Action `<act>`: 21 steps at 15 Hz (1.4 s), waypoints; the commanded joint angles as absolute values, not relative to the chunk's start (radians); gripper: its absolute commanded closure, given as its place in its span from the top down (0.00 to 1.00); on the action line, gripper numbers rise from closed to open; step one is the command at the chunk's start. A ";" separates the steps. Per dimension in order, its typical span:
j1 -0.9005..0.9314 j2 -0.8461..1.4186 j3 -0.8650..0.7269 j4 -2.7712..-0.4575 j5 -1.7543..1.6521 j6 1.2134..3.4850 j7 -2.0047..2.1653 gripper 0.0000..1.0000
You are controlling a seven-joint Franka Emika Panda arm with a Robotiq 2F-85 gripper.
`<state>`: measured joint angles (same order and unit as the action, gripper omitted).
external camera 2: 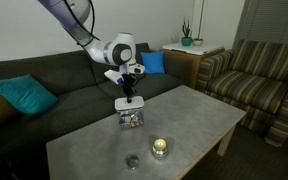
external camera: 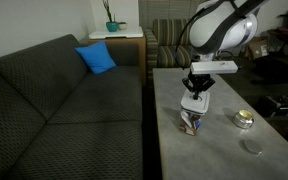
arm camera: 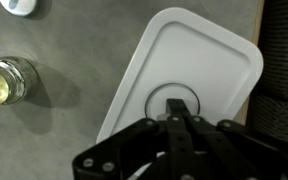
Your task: Press the button on the white lid then remove the lid from the jar and put it on the table
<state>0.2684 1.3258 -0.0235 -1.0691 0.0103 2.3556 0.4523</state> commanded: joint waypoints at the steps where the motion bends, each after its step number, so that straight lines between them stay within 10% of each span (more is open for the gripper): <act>1: 0.263 1.356 -0.022 -1.058 0.007 2.338 0.438 0.00; 12: 0.268 1.198 0.005 -1.198 -0.057 2.300 0.183 0.00; 14: 0.270 1.188 0.008 -1.210 -0.057 2.300 0.153 0.28; 21: 0.272 1.193 0.002 -1.210 -0.049 2.295 0.120 0.75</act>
